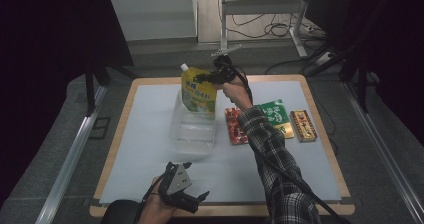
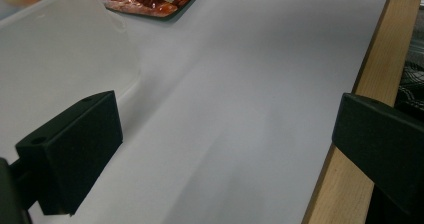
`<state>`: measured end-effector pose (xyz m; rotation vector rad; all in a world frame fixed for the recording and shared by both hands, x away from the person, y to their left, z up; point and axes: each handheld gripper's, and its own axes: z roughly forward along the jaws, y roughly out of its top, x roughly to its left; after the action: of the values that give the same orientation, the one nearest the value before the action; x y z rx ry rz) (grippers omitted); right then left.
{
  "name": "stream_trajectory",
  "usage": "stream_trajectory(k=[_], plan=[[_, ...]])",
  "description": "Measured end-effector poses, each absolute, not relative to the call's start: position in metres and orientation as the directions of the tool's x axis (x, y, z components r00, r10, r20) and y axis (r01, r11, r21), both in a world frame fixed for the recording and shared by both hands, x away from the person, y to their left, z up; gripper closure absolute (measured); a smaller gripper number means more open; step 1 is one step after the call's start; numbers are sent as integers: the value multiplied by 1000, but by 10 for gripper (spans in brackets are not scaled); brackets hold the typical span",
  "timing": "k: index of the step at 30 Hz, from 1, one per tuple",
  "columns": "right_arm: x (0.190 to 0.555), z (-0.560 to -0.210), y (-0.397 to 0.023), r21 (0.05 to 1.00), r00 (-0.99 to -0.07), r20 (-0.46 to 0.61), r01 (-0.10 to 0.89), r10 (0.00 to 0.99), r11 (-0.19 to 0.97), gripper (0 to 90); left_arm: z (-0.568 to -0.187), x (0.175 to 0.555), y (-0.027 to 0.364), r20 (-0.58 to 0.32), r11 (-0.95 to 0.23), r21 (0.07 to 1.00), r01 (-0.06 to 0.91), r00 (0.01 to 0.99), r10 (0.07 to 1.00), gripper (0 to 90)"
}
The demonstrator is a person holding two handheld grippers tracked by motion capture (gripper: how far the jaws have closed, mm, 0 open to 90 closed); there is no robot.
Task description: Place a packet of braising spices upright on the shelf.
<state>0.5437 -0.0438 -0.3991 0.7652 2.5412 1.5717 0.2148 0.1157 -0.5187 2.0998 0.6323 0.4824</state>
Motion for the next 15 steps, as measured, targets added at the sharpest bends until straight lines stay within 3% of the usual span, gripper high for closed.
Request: stream_trajectory(k=[8,10,11,12,15], plan=[[540,-404,-40,839,-866,197,391,459,379,864,-519,214,114,112,-505,824,256,800,589,0],[538,-404,-38,837,-877,161,364,453,408,766,-519,214,115,114,-505,824,256,799,590,0],[538,-404,-38,837,-877,161,364,453,408,766,-519,214,115,114,-505,824,256,799,590,0],[536,-403,-38,836,-878,141,353,457,420,650,-519,214,115,112,-500,827,255,798,592,0],[535,-400,-42,841,-870,123,347,478,415,526,-519,214,115,118,-501,828,253,795,595,0]])
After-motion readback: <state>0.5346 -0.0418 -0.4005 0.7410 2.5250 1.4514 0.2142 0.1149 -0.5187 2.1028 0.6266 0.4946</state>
